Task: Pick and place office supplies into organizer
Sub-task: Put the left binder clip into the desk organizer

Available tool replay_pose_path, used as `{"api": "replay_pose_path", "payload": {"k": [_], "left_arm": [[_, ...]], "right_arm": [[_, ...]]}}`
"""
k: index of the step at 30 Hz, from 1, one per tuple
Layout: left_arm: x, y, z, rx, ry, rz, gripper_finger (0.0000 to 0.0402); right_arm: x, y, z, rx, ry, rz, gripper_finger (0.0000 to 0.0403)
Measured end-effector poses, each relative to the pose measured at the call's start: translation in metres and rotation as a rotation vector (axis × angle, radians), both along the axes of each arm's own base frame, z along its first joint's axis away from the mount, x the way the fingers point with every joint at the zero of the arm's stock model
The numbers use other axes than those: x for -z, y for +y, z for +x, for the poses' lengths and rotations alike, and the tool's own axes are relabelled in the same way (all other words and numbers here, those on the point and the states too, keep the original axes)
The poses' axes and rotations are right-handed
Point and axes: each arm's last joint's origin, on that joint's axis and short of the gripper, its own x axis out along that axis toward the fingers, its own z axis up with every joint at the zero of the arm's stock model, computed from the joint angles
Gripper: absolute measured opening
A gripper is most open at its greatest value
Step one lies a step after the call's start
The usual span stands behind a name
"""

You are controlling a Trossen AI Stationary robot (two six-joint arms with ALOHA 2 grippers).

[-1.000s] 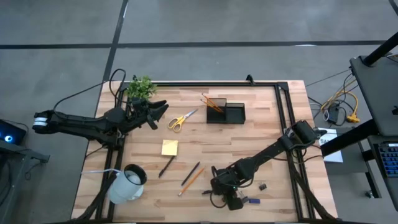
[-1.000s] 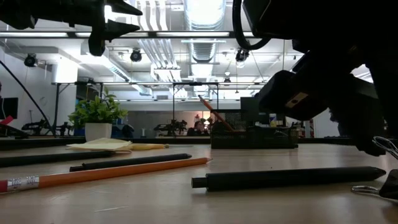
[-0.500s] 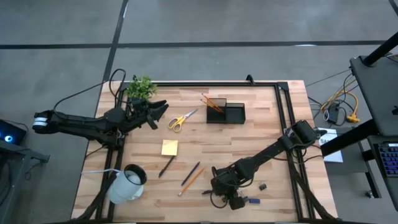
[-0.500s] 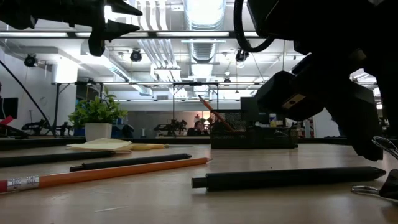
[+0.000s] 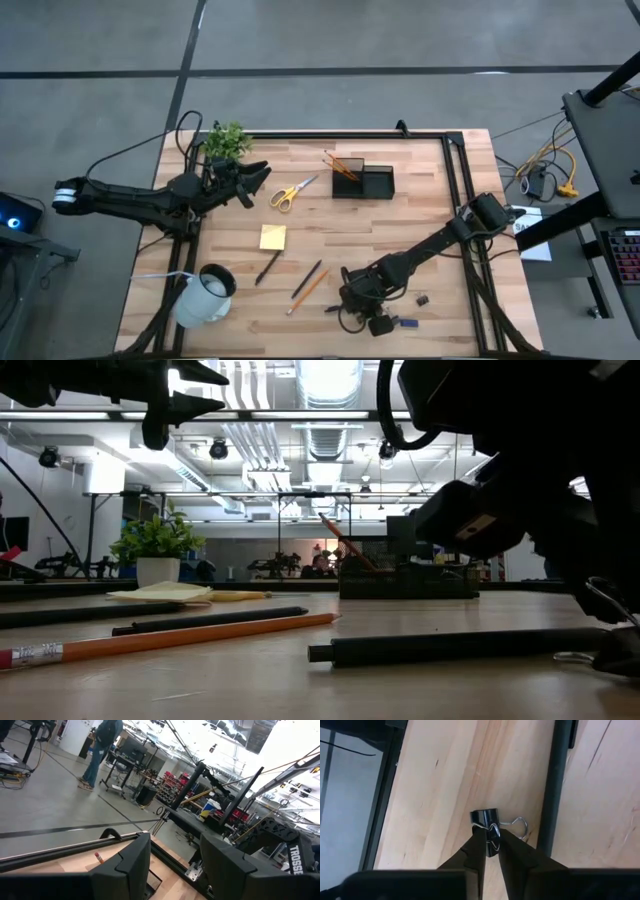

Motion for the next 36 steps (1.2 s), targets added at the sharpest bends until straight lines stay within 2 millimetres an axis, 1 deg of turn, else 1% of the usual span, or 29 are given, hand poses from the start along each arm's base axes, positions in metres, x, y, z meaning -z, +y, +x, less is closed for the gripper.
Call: {"api": "replay_pose_path", "payload": {"k": [8, 27, 36], "left_arm": [[0.0, -0.0001, 0.0, 0.003, 0.0, 0.001, 0.0157], [0.0, -0.0001, 0.0, 0.003, 0.0, 0.0, 0.0157], [0.0, 0.0, 0.0, 0.0, -0.002, -0.003, 0.0157]], "right_arm": [[-0.0004, 0.0002, 0.0, -0.001, 0.0, 0.005, 0.001], [-0.0005, -0.0004, 0.0003, 0.062, 0.035, 0.021, 0.0008], [-0.0099, -0.0012, -0.0005, 0.092, 0.026, 0.04, 0.0008]]}}
